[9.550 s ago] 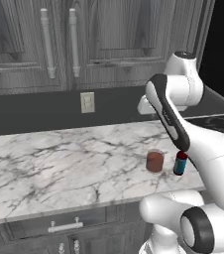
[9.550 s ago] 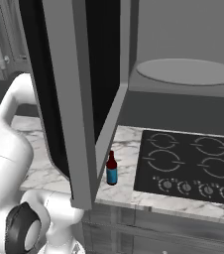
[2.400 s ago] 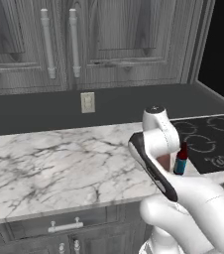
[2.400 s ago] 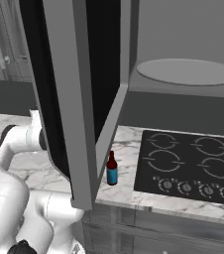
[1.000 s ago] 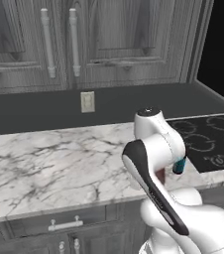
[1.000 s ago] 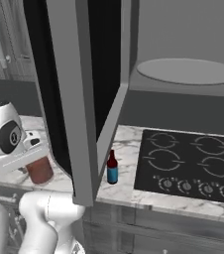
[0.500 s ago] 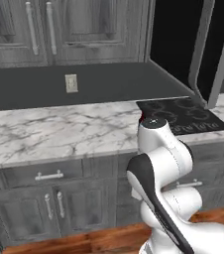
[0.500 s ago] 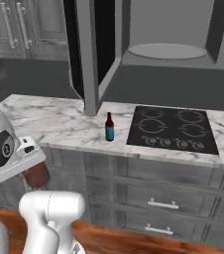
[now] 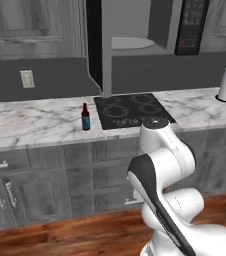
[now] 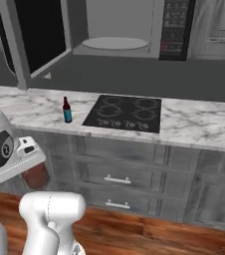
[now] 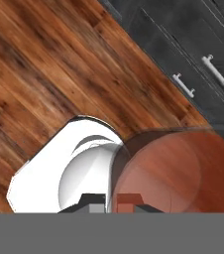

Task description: Place the microwavable item in the microwave. Then, close the microwave door and press the start button.

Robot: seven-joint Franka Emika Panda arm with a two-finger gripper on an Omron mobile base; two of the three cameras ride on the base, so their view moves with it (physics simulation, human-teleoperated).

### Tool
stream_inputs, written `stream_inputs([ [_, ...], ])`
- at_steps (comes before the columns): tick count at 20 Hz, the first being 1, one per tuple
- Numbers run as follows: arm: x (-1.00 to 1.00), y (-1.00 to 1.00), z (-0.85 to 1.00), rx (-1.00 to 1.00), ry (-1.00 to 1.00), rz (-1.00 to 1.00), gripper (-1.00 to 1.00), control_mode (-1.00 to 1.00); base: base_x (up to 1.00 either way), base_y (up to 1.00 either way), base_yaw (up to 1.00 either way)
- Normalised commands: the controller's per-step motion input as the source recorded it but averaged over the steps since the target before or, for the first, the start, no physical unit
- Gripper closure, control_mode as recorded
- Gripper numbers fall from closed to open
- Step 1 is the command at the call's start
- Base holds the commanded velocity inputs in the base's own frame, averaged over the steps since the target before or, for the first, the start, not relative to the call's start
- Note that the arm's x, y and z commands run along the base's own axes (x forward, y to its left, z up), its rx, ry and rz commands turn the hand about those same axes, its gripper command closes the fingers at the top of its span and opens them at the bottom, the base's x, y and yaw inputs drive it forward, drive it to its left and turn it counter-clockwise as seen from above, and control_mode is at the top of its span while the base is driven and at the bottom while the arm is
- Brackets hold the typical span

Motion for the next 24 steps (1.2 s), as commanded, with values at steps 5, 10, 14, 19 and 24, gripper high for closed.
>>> stream_inputs([
  [5,0.00,0.00,0.00,0.00,0.00,0.00,1.00,1.00,0.46,-0.89,0.05],
  [10,0.00,0.00,0.00,0.00,0.00,0.00,1.00,1.00,0.74,-0.55,0.05],
  [14,0.00,0.00,0.00,0.00,0.00,0.00,1.00,1.00,0.92,-0.03,0.00],
  [19,0.00,0.00,0.00,0.00,0.00,0.00,1.00,1.00,0.65,0.03,0.00],
  [24,0.00,0.00,0.00,0.00,0.00,0.00,1.00,1.00,0.42,0.02,0.00],
])
